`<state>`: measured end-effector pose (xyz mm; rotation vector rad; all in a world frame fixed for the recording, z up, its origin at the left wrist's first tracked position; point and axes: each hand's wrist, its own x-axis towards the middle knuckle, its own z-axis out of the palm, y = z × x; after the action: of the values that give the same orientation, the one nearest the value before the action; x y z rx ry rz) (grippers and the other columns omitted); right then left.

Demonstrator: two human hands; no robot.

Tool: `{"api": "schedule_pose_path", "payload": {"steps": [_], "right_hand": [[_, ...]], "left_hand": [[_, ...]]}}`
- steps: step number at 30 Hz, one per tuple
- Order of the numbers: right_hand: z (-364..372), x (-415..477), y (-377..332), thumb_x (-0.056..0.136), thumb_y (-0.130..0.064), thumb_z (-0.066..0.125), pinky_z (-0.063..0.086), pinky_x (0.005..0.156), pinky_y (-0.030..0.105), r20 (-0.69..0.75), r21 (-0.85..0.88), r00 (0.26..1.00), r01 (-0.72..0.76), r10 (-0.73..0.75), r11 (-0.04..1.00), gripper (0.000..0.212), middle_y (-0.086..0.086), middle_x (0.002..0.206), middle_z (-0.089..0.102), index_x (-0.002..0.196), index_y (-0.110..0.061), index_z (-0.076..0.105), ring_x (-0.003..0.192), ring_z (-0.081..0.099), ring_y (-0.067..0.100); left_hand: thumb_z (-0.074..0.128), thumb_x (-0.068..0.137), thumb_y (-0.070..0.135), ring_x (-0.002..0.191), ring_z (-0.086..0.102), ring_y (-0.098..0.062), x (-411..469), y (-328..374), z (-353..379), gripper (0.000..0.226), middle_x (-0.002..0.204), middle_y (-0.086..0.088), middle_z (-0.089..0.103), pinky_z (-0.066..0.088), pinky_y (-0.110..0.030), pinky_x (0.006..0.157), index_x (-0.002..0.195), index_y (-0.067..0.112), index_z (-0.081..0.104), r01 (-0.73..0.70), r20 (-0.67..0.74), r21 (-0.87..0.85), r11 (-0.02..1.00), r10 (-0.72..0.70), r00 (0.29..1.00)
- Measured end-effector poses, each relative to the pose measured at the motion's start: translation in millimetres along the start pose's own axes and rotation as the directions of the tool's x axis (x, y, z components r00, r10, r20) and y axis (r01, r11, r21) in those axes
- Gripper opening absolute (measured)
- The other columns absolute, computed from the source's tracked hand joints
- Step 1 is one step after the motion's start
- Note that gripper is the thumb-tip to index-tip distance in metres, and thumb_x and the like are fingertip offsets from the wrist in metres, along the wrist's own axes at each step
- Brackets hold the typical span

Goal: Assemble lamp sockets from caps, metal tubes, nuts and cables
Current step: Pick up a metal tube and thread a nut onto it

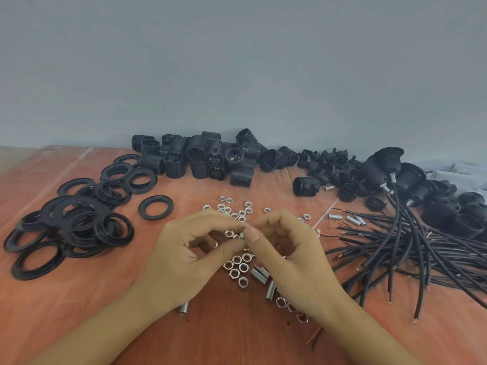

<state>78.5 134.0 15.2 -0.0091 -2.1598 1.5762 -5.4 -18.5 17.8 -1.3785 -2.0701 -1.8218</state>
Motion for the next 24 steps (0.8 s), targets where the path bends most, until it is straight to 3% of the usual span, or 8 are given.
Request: {"api": "schedule_pose_path", "payload": {"steps": [2,4,8,11,14,18,22,24], "right_hand": [[0.2,-0.3,2.0,0.091,-0.049,0.061,0.041,0.047,0.02,-0.021,-0.002,1.0,0.002,-0.002,1.0,0.041,-0.006,0.051,0.058,0.065,-0.017,0.064,0.045,0.049,0.005],[0.1,-1.1,2.0,0.093,-0.06,0.048,0.036,0.044,0.016,-0.023,-0.041,0.999,-0.025,0.024,0.999,0.059,-0.005,0.044,0.053,0.055,-0.017,0.06,0.039,0.045,0.001],[-1.5,-0.1,-1.6,0.089,-0.051,0.057,0.046,0.053,0.019,0.083,0.076,0.993,-0.09,0.084,0.993,0.034,-0.001,0.056,0.059,0.078,-0.021,0.067,0.051,0.055,0.007],[2.1,0.3,0.2,0.087,-0.053,0.05,0.042,0.046,0.025,0.05,0.021,0.995,-0.087,0.086,0.996,0.049,0.004,0.049,0.058,0.065,-0.01,0.063,0.045,0.051,0.011],[3.3,-1.2,-1.5,0.09,-0.063,0.04,0.041,0.046,0.031,0.033,0.017,0.992,-0.126,0.126,0.992,0.061,0.012,0.049,0.057,0.057,-0.015,0.058,0.043,0.049,0.015],[-1.2,-0.1,-0.6,0.086,-0.05,0.057,0.045,0.051,0.02,0.061,0.13,0.992,-0.121,0.114,0.984,0.034,0.001,0.055,0.061,0.072,-0.02,0.064,0.049,0.055,0.009],[0.9,0.3,1.1,0.09,-0.056,0.044,0.041,0.047,0.018,0.044,0.066,0.991,-0.132,0.129,0.989,0.057,0.002,0.045,0.056,0.056,-0.013,0.059,0.041,0.048,0.009],[1.8,-0.1,-0.6,0.09,-0.051,0.051,0.044,0.05,0.019,0.069,0.13,0.989,-0.141,0.133,0.981,0.042,0.001,0.052,0.06,0.065,-0.019,0.063,0.047,0.054,0.01]], "left_hand": [[0.07,0.08,0.03,0.071,0.067,-0.016,-0.7,-3.6,-1.3,0.017,0.09,0.01,0.072,0.052,-0.024,0.056,0.093,0.021,0.076,0.0,-0.006,-0.004,1.0,0.0,1.0],[0.069,0.079,0.032,0.072,0.067,-0.015,-0.1,-2.3,-1.0,0.019,0.09,0.01,0.072,0.052,-0.022,0.058,0.095,0.023,0.075,0.011,-0.005,-0.007,1.0,-0.011,1.0],[0.07,0.079,0.03,0.074,0.066,-0.014,0.6,-4.3,-1.0,0.02,0.091,0.012,0.072,0.05,-0.019,0.059,0.095,0.019,0.075,0.004,-0.007,-0.012,1.0,-0.004,1.0],[0.07,0.079,0.03,0.075,0.067,-0.015,0.3,-5.4,-1.4,0.017,0.092,0.011,0.072,0.051,-0.021,0.059,0.093,0.022,0.076,-0.015,-0.005,0.01,1.0,0.015,1.0],[0.074,0.078,0.03,0.074,0.067,-0.015,0.2,-4.2,-0.6,0.018,0.091,0.01,0.072,0.051,-0.022,0.058,0.095,0.023,0.075,-0.021,-0.01,0.037,0.999,0.022,1.0],[0.077,0.078,0.023,0.073,0.067,-0.015,2.0,-5.1,-3.3,0.016,0.091,0.01,0.072,0.052,-0.022,0.057,0.094,0.021,0.075,-0.029,-0.022,0.03,0.999,0.029,0.999],[0.07,0.08,0.031,0.073,0.066,-0.015,1.3,-5.5,-4.1,0.018,0.091,0.009,0.071,0.051,-0.021,0.057,0.098,0.026,0.074,-0.032,-0.01,0.022,0.999,0.032,0.999],[0.07,0.08,0.031,0.074,0.066,-0.015,1.6,-5.8,-4.5,0.02,0.091,0.009,0.071,0.051,-0.021,0.058,0.099,0.027,0.073,-0.032,-0.021,0.019,0.999,0.033,0.999]]}}
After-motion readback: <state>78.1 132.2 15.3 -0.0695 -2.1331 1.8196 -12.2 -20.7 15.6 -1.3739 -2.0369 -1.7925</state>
